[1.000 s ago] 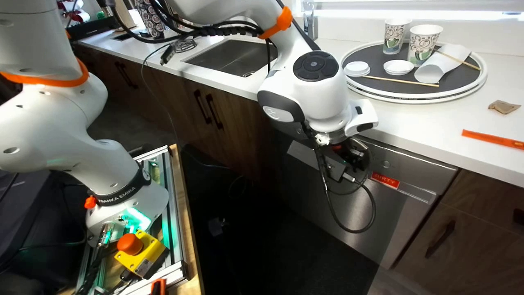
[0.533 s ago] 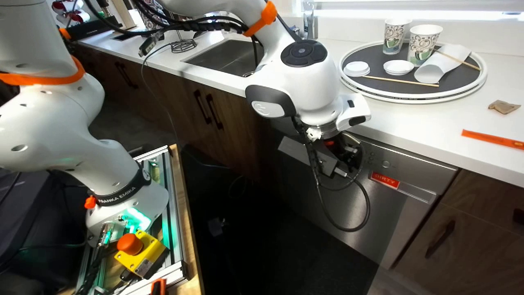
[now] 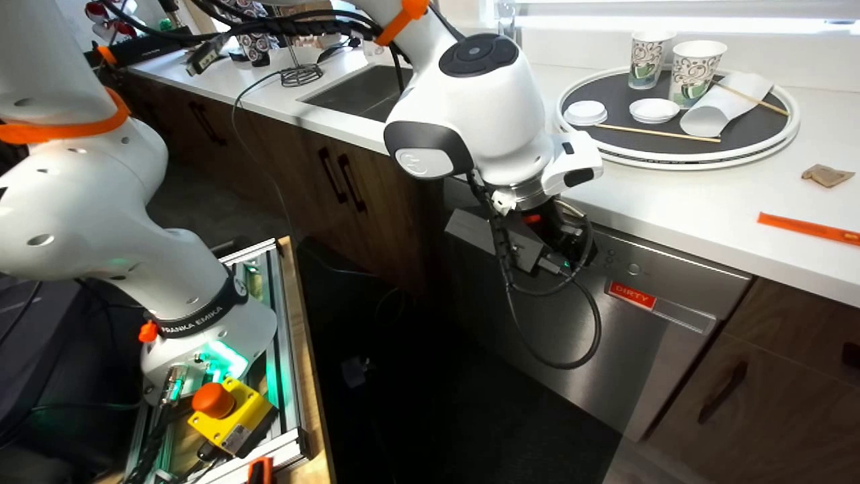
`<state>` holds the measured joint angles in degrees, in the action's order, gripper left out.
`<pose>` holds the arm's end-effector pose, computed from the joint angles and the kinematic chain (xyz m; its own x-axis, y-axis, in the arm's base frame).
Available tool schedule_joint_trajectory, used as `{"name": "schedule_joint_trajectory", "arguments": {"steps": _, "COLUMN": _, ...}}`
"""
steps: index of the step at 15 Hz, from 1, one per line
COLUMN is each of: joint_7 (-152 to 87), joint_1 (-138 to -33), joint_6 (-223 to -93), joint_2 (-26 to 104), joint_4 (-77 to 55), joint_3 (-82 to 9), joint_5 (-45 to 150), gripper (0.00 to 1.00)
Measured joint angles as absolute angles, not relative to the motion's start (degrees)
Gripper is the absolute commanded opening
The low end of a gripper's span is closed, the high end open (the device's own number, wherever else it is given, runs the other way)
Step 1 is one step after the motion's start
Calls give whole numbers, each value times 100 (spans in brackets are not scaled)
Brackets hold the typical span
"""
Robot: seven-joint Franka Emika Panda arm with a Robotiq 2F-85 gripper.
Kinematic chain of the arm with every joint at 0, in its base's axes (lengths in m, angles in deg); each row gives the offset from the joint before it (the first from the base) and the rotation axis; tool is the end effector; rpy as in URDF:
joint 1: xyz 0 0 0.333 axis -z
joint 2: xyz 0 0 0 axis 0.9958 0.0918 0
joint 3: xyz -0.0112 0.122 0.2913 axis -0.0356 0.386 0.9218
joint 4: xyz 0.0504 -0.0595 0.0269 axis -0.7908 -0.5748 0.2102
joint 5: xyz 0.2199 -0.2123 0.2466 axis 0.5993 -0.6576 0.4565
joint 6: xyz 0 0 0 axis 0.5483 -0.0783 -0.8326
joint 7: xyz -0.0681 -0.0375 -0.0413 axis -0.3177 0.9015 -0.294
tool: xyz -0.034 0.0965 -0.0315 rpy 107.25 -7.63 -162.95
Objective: Press a button on the dishwasher
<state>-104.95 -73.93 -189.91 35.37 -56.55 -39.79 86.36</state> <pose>0.4812 -0.1873 0.2472 0.8842 0.3633 0.2935 0.3444 -0.9317 0.1156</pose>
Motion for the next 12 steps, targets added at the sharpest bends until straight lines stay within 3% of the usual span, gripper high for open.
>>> {"name": "schedule_joint_trajectory", "arguments": {"steps": 12, "joint_7": -10131, "joint_1": -7410, "joint_6": -18497, "joint_2": 2741, "joint_4": -5856, "joint_3": -3954, "joint_5": 8902, "gripper": 100}}
